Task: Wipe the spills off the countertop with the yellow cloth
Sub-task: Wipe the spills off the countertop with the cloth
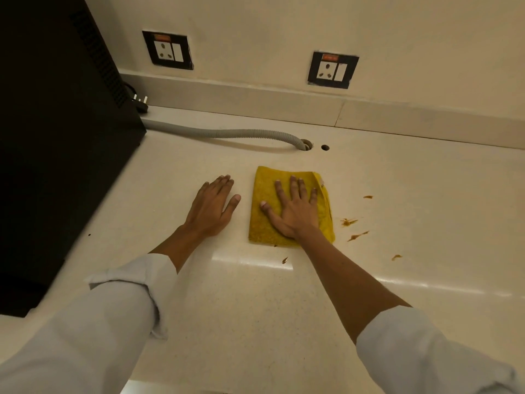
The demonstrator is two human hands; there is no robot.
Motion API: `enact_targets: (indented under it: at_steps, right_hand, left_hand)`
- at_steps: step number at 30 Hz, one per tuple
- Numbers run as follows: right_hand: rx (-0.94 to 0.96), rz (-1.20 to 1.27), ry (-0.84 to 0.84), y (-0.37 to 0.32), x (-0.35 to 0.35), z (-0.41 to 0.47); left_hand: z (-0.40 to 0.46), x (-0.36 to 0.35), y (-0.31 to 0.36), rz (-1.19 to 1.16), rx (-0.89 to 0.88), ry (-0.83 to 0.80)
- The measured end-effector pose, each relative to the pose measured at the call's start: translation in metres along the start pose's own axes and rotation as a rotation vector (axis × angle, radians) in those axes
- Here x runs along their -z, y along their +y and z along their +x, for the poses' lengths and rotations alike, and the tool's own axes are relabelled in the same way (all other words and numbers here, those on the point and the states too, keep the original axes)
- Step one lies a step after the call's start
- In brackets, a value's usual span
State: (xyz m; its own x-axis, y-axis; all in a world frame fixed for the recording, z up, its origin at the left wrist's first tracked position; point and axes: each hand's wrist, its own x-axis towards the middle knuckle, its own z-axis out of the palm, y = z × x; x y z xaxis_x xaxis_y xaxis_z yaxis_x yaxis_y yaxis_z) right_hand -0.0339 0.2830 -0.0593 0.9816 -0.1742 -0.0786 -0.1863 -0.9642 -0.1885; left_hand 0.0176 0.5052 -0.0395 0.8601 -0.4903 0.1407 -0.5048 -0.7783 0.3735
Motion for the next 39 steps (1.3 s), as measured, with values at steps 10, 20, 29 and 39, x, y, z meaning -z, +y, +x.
enact_targets:
  at_steps: [10, 20, 29, 39]
  right_hand:
    - [0.042, 0.018, 0.01, -0.019, -0.01, -0.057]
    - [-0.008, 0.045, 0.06, 0.002, -0.012, -0.119]
    - [-0.141, 0.024, 0.087, 0.073, 0.002, -0.14]
    - [-0.243, -0.01, 0.135, 0.159, 0.019, -0.106]
  left_hand:
    - [-0.011, 0.017, 0.026, 0.016, -0.032, 0.009]
    - [0.004, 0.016, 0.075, 0.014, -0.093, -0.018]
    - [0.015, -0.012, 0.098, 0.005, -0.076, -0.034]
    - [0.028, -0.049, 0.097, 0.081, -0.014, -0.106]
